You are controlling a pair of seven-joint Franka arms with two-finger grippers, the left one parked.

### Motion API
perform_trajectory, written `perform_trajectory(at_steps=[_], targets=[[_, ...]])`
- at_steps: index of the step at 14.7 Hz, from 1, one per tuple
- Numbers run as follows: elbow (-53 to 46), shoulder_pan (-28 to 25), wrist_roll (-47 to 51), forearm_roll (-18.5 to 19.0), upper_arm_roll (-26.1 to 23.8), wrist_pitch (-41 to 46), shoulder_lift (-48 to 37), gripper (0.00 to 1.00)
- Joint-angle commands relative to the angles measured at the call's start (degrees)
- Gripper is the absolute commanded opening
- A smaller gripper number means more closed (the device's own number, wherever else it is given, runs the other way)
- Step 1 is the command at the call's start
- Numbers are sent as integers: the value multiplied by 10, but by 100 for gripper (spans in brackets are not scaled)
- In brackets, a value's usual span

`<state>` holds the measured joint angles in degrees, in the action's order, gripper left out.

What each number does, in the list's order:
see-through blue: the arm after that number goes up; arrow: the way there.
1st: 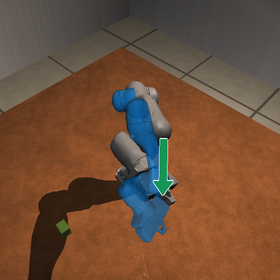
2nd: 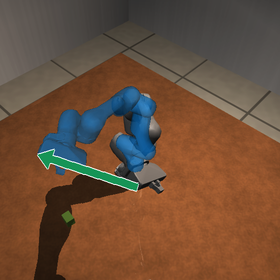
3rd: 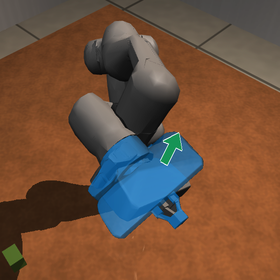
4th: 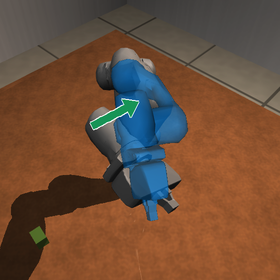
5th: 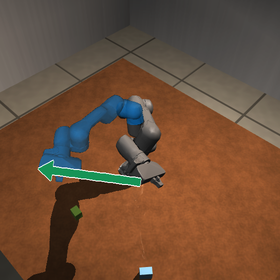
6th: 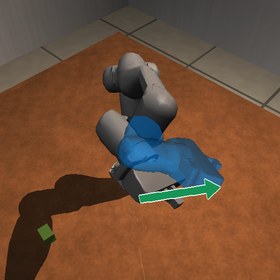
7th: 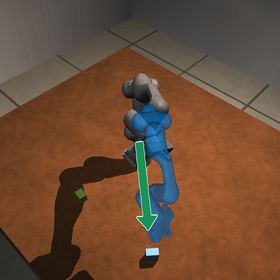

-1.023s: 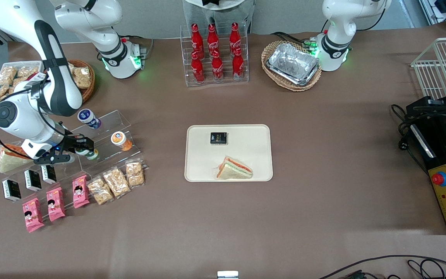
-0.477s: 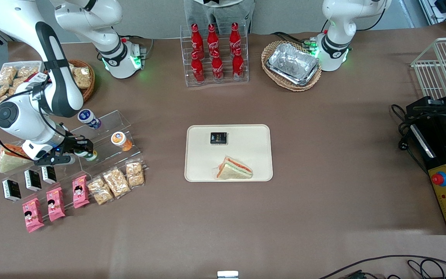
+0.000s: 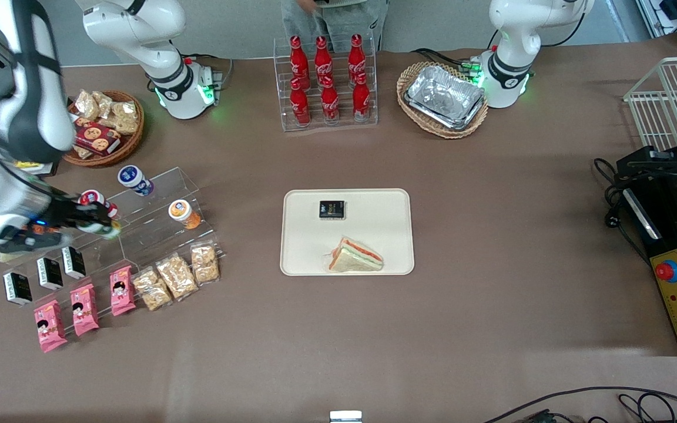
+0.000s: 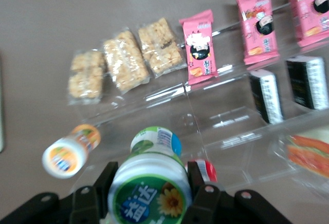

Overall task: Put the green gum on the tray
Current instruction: 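Lift the green-labelled bottle up out of the acrylic stand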

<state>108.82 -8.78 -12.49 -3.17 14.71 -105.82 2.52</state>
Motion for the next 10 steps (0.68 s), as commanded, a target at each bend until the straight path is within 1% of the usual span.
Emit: perform_trajectory(at_steps=[1, 3, 4, 6, 8, 10], targets=[[-151, 1, -4, -4, 1, 152, 11, 53], [-199, -4, 12, -9, -4, 211, 11, 53], [-211, -12, 50, -10, -7, 227, 11, 53], [-212, -53, 137, -11, -27, 238, 6, 53], [-210, -95, 246, -12, -60, 239, 2, 53], [-195, -138, 337, -14, -85, 227, 11, 53]])
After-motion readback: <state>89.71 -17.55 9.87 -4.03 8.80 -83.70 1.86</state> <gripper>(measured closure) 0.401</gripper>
